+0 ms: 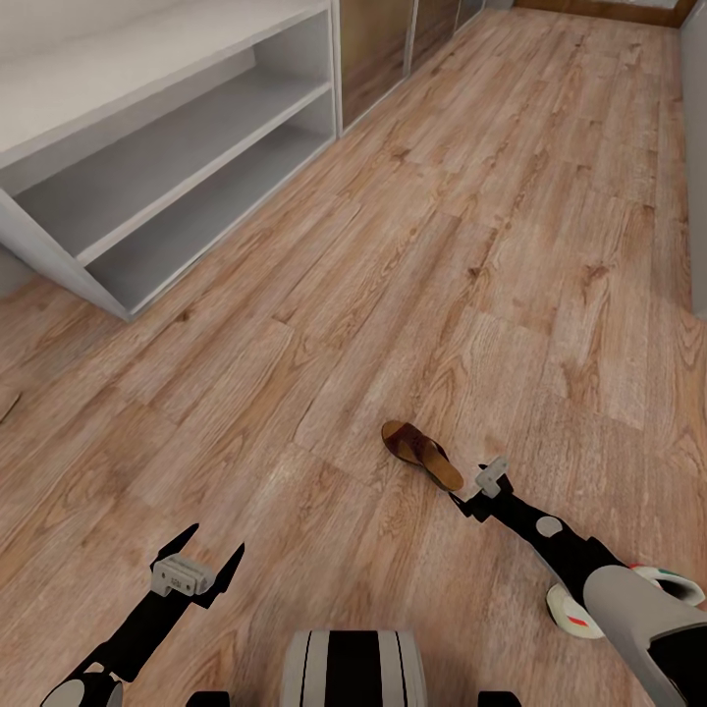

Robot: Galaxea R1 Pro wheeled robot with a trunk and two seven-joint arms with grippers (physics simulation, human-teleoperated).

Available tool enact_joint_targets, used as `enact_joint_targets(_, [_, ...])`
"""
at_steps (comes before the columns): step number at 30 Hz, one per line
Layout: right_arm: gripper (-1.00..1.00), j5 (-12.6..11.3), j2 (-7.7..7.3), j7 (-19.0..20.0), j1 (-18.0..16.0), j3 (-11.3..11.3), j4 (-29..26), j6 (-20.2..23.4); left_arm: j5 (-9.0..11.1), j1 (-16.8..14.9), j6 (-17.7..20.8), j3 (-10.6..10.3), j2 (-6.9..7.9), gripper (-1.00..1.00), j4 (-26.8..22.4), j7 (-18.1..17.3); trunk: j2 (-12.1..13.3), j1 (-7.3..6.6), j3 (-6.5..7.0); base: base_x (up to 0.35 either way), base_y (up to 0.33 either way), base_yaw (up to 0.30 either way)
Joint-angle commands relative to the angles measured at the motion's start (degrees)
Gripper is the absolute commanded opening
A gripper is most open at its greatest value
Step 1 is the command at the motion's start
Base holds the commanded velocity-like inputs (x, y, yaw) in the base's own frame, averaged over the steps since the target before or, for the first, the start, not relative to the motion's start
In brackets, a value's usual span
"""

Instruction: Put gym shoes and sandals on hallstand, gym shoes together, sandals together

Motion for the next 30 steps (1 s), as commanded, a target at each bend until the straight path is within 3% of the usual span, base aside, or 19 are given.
enact_joint_targets(1, [1.0,0.0,0.02,0.0,0.0,0.0,0.0,0.0,0.0,0.0,0.0,0.0,0.0,1.0,-0.01,0.0,0.0,0.0,-0.04,0.0,0.0,0.0])
enact_joint_targets(30, [1.0,-0.01,0.21,-0.17,-0.03,0.0,0.0,0.0,0.0,-0.02,0.01,0.0,0.0,1.0,-0.04,0.0,0.0,0.0,-2.28,0.0,0.0,0.0])
